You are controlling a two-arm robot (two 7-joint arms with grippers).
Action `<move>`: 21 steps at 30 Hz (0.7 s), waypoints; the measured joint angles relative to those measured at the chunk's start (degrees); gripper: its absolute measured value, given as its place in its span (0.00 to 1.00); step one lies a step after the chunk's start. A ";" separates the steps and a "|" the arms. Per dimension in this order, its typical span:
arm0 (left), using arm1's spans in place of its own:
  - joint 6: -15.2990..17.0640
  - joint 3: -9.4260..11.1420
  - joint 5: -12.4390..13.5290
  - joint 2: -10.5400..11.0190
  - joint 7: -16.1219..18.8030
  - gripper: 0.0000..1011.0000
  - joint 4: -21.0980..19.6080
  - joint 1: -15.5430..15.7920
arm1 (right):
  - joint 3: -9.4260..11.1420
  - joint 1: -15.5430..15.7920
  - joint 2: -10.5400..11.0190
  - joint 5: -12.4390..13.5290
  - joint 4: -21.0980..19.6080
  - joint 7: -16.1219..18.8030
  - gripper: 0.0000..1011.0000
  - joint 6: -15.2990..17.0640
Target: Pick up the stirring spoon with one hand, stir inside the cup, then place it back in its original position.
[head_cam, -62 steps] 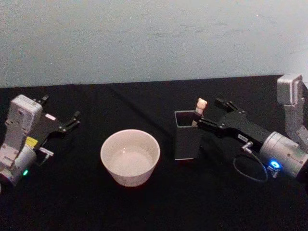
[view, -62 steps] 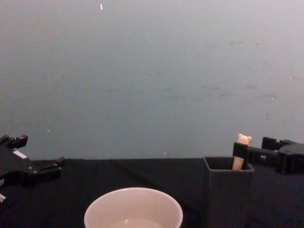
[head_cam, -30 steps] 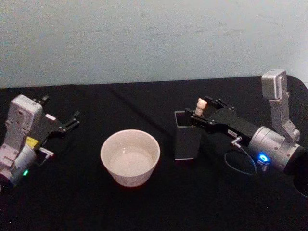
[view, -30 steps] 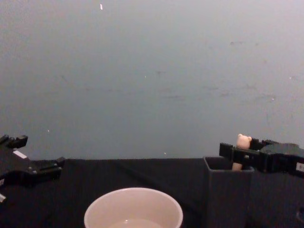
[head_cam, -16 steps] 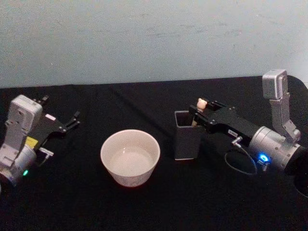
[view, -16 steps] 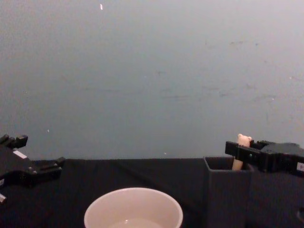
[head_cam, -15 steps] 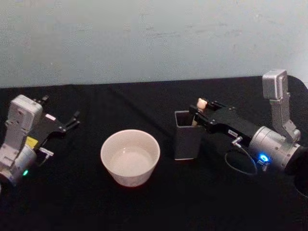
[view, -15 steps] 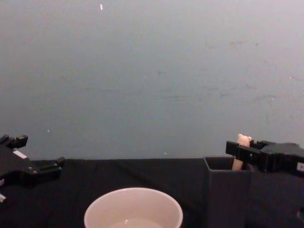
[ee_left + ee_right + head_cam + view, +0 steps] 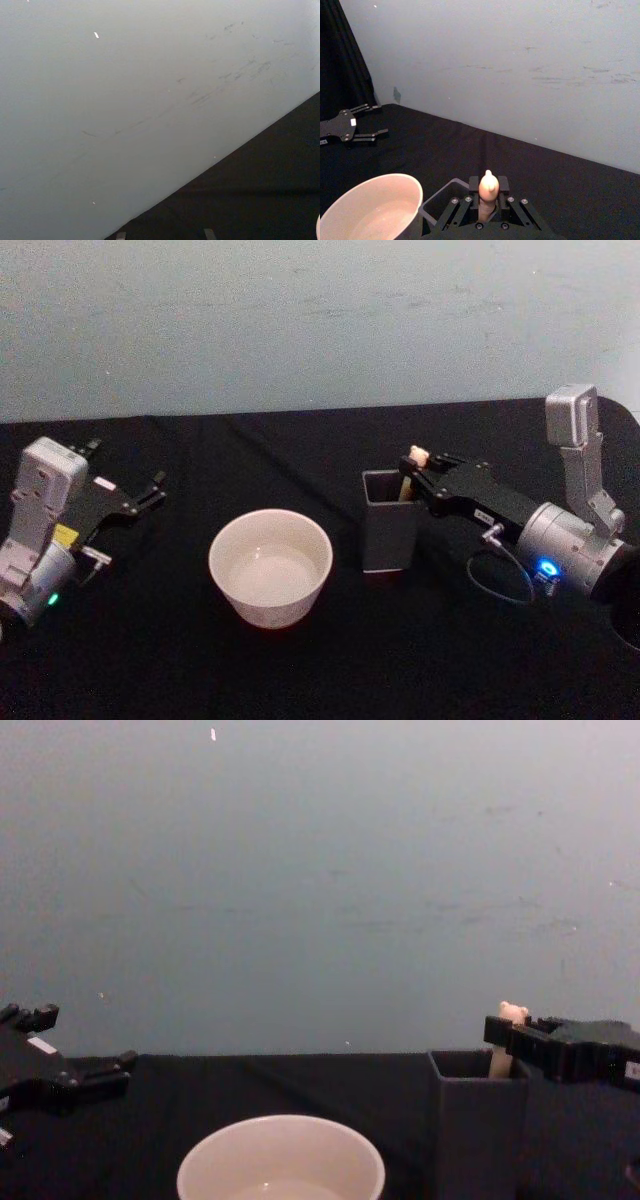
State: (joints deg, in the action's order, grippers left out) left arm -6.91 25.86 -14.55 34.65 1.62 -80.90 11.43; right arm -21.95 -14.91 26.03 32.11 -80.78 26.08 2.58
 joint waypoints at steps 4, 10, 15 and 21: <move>0.00 0.00 0.00 0.00 0.00 0.99 0.00 0.00 | 0.03 0.19 0.00 -0.11 -0.22 0.07 0.21 -0.04; 0.00 0.00 0.00 0.00 0.00 0.99 0.00 0.00 | 0.43 0.69 0.24 -0.31 -1.88 0.40 0.21 -0.30; 0.00 0.00 0.00 0.00 0.00 0.99 0.00 0.00 | 0.89 1.04 0.62 -0.96 -4.20 0.34 0.21 -1.24; 0.00 0.00 0.00 0.00 0.00 0.99 0.00 0.00 | 1.67 1.46 1.20 -1.69 -6.75 0.12 0.21 -2.26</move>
State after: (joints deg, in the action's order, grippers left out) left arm -6.91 25.86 -14.55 34.65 1.62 -80.90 11.43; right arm -20.28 -13.45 27.23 30.42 -87.53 26.20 0.32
